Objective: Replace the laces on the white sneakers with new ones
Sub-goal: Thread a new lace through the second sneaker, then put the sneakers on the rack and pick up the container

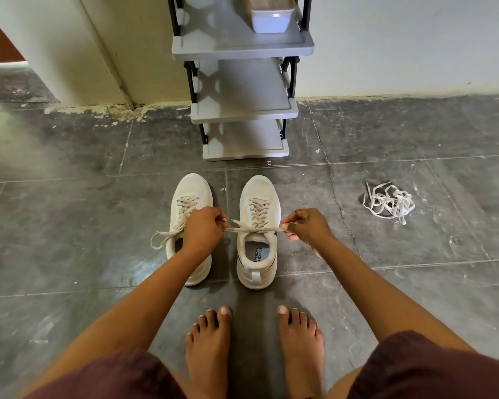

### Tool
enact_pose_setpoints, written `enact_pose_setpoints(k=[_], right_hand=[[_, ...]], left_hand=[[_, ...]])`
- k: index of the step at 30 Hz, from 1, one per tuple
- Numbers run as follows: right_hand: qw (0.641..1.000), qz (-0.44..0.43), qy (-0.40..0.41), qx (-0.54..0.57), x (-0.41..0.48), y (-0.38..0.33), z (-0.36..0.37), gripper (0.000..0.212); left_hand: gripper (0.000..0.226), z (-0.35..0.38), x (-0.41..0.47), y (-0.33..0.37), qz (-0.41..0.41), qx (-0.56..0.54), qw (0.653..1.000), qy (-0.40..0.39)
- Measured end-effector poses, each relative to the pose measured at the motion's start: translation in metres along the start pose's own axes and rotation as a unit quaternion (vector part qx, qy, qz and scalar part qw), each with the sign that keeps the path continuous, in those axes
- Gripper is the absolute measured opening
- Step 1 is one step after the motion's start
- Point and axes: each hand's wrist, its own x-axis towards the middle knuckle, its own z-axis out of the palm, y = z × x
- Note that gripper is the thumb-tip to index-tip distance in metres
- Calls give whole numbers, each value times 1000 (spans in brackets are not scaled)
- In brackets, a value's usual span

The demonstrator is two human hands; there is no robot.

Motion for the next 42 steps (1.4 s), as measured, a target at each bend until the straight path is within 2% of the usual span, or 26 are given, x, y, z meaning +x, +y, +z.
enact_pose_setpoints(k=[2,4,8,11,13,14,17,19,21,24,33,37,42], right_hand=[[1000,-10,11,-25,0,-2,1,7],[992,-47,35,-108,-2,-4,3,9],[962,-156,50,-217,-13,-16,14,10],[945,-197,-41,-257,-27,-30,31,9],[913,-211,-116,-330,-37,-28,44,26],[886,-225,-140,-381,-41,-24,51,35],[806,-272,-145,-505,-48,-6,62,49],[781,-269,-145,-545,-47,1,66,51],[785,-256,-146,-545,-43,6,68,47],[789,-264,-136,-538,-40,12,70,39],[759,-309,-129,-558,-55,-4,73,23],[762,-321,-112,-552,-76,-34,52,16],[760,-356,-69,-540,-117,-93,13,23]], left_hand=[[14,-4,-1,-1,-24,-61,998,-5],[12,-12,-3,-4,-47,-125,991,-4],[16,-30,-5,-16,-52,-146,988,26],[16,-47,-6,-25,-17,-32,999,16],[14,-56,-10,-31,5,69,997,-29],[14,-59,-13,-36,13,119,991,-63],[27,-53,-29,-50,43,248,952,-174],[43,-41,-37,-61,47,272,938,-210],[53,-29,-39,-68,60,301,929,-206],[42,-21,-38,-68,98,363,910,-172],[23,-20,-47,-40,172,375,902,-127],[25,-44,-62,-16,190,374,900,-120],[32,-99,-86,41,216,377,896,-88]])
